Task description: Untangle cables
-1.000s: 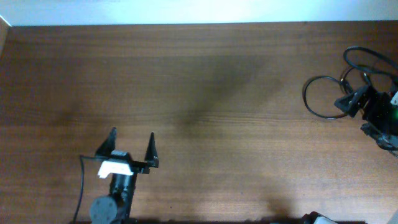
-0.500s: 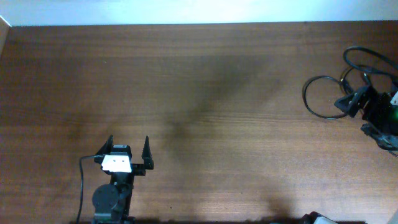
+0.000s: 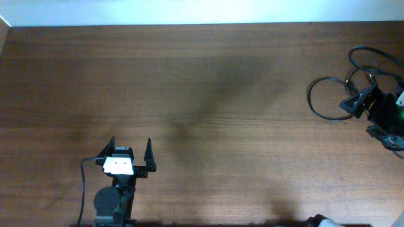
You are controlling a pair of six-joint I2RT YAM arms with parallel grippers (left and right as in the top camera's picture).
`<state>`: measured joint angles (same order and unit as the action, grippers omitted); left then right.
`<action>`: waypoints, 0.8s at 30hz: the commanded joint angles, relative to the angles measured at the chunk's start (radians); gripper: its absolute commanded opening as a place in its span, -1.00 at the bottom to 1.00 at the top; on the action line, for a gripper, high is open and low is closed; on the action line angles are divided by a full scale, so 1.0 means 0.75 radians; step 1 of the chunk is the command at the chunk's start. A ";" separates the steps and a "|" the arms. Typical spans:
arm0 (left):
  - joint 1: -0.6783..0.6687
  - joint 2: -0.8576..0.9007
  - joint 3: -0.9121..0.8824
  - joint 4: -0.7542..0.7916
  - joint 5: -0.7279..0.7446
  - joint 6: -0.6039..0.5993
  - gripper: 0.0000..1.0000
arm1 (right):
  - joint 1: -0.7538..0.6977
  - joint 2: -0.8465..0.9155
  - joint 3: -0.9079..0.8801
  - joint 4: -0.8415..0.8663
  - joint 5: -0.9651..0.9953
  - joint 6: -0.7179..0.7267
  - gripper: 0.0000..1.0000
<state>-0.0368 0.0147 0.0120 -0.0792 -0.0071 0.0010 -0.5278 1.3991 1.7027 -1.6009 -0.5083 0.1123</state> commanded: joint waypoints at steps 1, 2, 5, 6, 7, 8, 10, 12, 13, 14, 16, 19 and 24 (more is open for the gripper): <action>0.010 -0.013 -0.004 -0.007 0.012 0.020 0.98 | -0.003 0.008 0.002 0.002 0.036 -0.001 0.98; 0.010 -0.013 -0.004 -0.007 0.012 0.020 0.98 | -0.003 0.002 0.002 0.002 0.036 -0.001 0.98; 0.010 -0.013 -0.004 -0.007 0.012 0.020 0.98 | -0.003 -0.088 0.002 0.002 0.036 -0.001 0.98; 0.010 -0.013 -0.004 -0.007 0.012 0.020 0.98 | -0.003 -0.139 0.002 0.002 0.036 -0.002 0.98; 0.010 -0.013 -0.004 -0.007 0.011 0.020 0.98 | -0.003 -0.192 0.002 0.014 0.138 -0.005 0.98; 0.010 -0.013 -0.004 -0.007 0.011 0.020 0.98 | -0.003 -0.249 0.002 0.066 0.200 -0.005 0.98; 0.010 -0.013 -0.004 -0.007 0.011 0.020 0.98 | -0.003 -0.389 -0.007 0.229 0.188 0.000 0.98; 0.010 -0.013 -0.004 -0.007 0.011 0.020 0.98 | -0.003 -0.523 -0.022 0.392 0.153 0.000 0.98; 0.010 -0.013 -0.004 -0.007 0.011 0.020 0.98 | -0.003 -0.561 -0.037 0.465 0.144 0.000 0.98; 0.010 -0.013 -0.004 -0.007 0.012 0.020 0.98 | -0.003 -0.612 -0.073 0.571 0.133 -0.001 0.98; 0.010 -0.013 -0.004 -0.007 0.012 0.020 0.98 | -0.003 -0.723 -0.230 0.830 0.048 0.000 0.98; 0.010 -0.013 -0.004 -0.007 0.012 0.020 0.98 | 0.046 -0.909 -0.654 1.415 -0.211 0.001 0.97; 0.010 -0.013 -0.004 -0.007 0.012 0.020 0.98 | 0.209 -1.187 -1.321 2.195 -0.109 0.116 0.98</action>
<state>-0.0368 0.0143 0.0120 -0.0792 -0.0067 0.0010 -0.3958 0.5453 0.7841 0.0044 -0.6300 0.1341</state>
